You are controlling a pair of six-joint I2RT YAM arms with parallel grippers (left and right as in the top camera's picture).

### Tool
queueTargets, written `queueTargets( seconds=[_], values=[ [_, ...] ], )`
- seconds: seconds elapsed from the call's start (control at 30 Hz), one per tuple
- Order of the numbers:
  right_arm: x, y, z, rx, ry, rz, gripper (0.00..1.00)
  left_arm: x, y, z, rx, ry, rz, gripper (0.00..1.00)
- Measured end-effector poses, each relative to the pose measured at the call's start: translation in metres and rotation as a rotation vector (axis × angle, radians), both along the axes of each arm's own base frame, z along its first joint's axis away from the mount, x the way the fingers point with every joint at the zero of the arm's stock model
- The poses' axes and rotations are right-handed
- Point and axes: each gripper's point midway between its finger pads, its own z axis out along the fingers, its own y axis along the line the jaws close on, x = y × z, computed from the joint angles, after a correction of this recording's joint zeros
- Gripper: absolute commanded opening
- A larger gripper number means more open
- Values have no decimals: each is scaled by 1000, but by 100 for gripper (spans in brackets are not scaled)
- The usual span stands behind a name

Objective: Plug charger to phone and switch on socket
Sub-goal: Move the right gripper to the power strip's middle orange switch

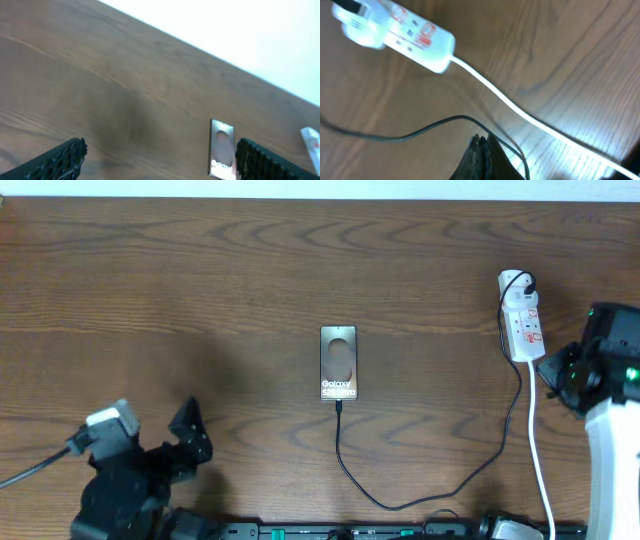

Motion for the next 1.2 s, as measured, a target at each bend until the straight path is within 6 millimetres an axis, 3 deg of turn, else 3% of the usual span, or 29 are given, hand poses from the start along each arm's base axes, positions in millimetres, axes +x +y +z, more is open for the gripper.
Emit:
queueTargets(
  seconds=[0.1,0.3,0.63,0.93,1.2],
  values=[
    [14,-3,-16,55,77,26,1,-4,3,3,-7,-23,4,97],
    [67,-15,-27,124,181,60,1,-8,5,-2,6,0,12,97],
    [141,-26,-51,248,217,50,1,-9,6,-4,10,9,13,97],
    [162,-27,-103,314,251,18,1,-15,8,-16,32,63,13,97],
    [173,-38,-103,303,196,-10,1,-24,12,-33,63,140,13,97]
  ],
)
